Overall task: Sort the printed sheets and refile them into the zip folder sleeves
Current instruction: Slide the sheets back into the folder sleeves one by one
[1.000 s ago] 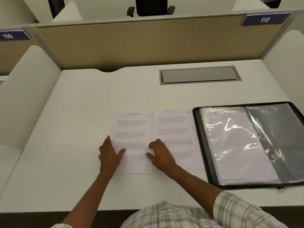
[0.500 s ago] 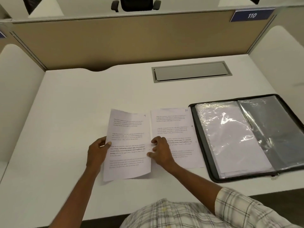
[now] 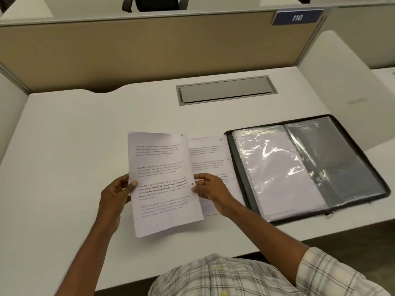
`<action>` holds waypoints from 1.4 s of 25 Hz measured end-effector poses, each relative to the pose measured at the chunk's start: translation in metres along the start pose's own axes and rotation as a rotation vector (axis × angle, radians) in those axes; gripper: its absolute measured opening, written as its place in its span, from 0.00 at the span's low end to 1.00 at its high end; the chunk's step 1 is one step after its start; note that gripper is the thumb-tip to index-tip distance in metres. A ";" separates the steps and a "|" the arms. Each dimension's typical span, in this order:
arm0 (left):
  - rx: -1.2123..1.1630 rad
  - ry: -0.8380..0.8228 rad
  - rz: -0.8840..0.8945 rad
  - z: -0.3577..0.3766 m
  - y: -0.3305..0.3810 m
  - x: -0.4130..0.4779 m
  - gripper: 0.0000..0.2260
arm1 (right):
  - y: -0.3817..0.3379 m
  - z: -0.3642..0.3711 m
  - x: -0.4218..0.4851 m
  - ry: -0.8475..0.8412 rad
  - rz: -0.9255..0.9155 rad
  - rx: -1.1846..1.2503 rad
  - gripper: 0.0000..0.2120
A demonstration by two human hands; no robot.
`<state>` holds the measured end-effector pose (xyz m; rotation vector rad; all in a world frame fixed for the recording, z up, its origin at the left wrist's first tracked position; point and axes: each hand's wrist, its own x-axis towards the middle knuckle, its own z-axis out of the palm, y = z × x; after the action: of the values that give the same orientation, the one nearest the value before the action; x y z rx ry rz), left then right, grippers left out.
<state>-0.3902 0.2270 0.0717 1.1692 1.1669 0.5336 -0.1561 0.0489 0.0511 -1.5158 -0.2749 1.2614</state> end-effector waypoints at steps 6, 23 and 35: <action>-0.006 -0.136 0.017 0.095 -0.003 -0.026 0.14 | -0.011 -0.105 -0.039 0.104 -0.036 -0.023 0.13; 0.005 -0.377 -0.023 0.436 -0.030 -0.117 0.14 | -0.037 -0.463 -0.128 0.235 -0.046 -0.149 0.11; -0.034 -0.367 -0.034 0.532 -0.008 -0.029 0.13 | -0.114 -0.539 -0.031 0.226 -0.024 -0.094 0.10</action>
<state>0.0788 -0.0251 0.0479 1.1582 0.8574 0.2946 0.3141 -0.2385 0.0775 -1.7145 -0.2062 1.0597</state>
